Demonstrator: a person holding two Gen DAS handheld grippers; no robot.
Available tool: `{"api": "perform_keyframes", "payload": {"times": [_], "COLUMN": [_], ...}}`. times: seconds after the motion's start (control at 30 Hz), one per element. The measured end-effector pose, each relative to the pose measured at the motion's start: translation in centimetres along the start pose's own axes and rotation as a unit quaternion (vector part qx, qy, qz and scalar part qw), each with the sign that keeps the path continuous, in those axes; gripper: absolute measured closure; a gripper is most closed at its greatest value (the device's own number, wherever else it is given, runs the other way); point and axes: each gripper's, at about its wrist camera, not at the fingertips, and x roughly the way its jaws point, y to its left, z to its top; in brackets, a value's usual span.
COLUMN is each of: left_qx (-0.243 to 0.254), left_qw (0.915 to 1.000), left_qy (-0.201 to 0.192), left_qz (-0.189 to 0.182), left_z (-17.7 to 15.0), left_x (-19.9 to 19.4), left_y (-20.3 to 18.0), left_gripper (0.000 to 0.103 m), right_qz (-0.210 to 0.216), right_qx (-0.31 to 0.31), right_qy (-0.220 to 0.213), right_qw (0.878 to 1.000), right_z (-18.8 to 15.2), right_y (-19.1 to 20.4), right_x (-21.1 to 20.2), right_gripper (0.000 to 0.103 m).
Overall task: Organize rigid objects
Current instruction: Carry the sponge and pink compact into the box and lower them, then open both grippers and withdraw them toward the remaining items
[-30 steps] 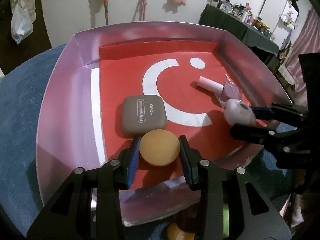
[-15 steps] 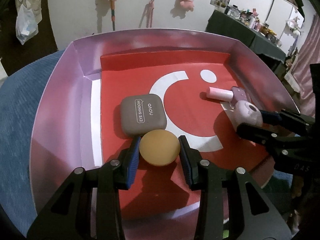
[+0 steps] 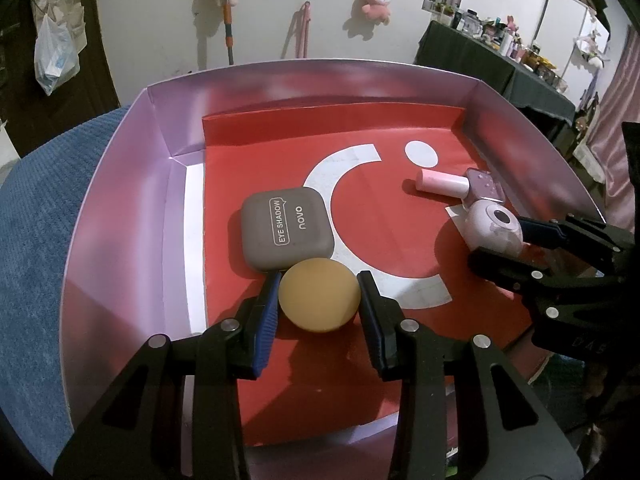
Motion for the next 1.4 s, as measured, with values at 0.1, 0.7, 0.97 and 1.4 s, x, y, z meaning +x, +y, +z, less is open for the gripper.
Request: {"api": "perform_keyframes", "payload": {"times": [0.1, 0.7, 0.97, 1.4], "left_qx": [0.001, 0.000, 0.027, 0.043], "left_qw": [1.0000, 0.9999, 0.9981, 0.9942], "left_qy": [0.000, -0.006, -0.041, -0.074], "left_qz": [0.003, 0.008, 0.039, 0.064], "left_z": [0.0, 0.1, -0.3, -1.6], "left_x": [0.0, -0.6, -2.3, -5.0], "left_y": [0.0, 0.2, -0.7, -1.4], "left_gripper": [0.067, 0.049, 0.037, 0.030], "right_qz": [0.002, 0.008, 0.015, 0.049], "right_qx": [0.002, 0.017, 0.015, 0.010], "right_qy": [0.000, -0.008, -0.027, -0.062], "right_qw": [1.000, 1.000, 0.999, 0.997], "right_z": [0.0, -0.2, -0.5, -1.8], "right_y": [0.0, -0.8, -0.6, 0.5], "right_x": [0.0, -0.3, -1.9, -6.0], "right_gripper": [0.045, 0.037, 0.027, 0.012]}}
